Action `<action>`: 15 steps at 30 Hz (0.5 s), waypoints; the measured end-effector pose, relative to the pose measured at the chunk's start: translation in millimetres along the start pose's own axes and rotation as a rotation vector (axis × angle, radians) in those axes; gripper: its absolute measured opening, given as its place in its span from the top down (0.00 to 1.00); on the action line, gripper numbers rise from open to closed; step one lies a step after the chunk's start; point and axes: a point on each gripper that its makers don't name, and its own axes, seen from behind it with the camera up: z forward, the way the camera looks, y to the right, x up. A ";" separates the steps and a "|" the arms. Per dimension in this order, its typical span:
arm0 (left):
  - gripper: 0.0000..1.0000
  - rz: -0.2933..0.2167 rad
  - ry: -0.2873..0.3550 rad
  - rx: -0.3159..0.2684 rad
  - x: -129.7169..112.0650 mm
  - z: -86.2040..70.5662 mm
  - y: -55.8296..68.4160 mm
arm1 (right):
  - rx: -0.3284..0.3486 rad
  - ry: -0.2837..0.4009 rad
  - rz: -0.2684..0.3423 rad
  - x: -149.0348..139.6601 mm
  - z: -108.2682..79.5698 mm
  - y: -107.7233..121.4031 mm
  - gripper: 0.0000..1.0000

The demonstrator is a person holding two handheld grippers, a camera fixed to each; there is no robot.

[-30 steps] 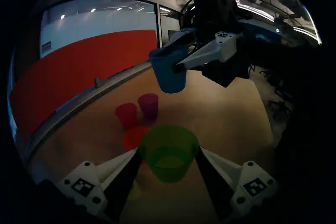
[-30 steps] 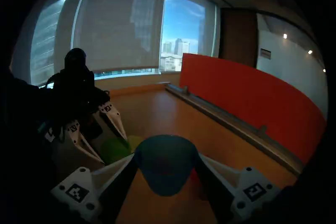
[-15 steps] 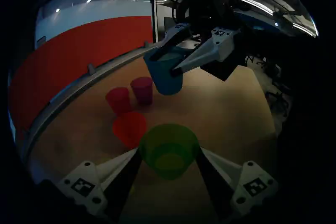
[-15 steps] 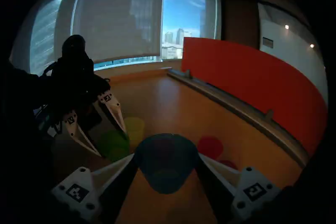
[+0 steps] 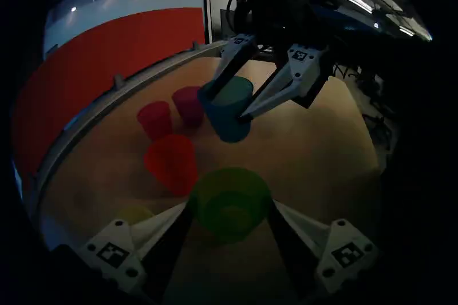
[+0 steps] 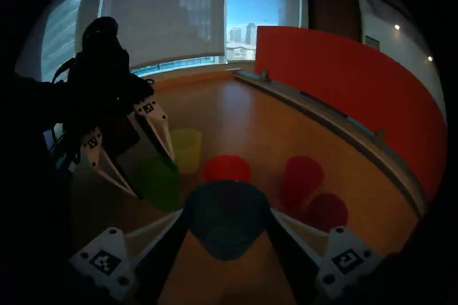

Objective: Pour water

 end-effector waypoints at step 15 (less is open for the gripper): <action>0.13 0.002 -0.027 -0.016 -12.5 7.6 2.0 | 0.000 -0.043 -0.005 -22.9 14.9 2.2 0.08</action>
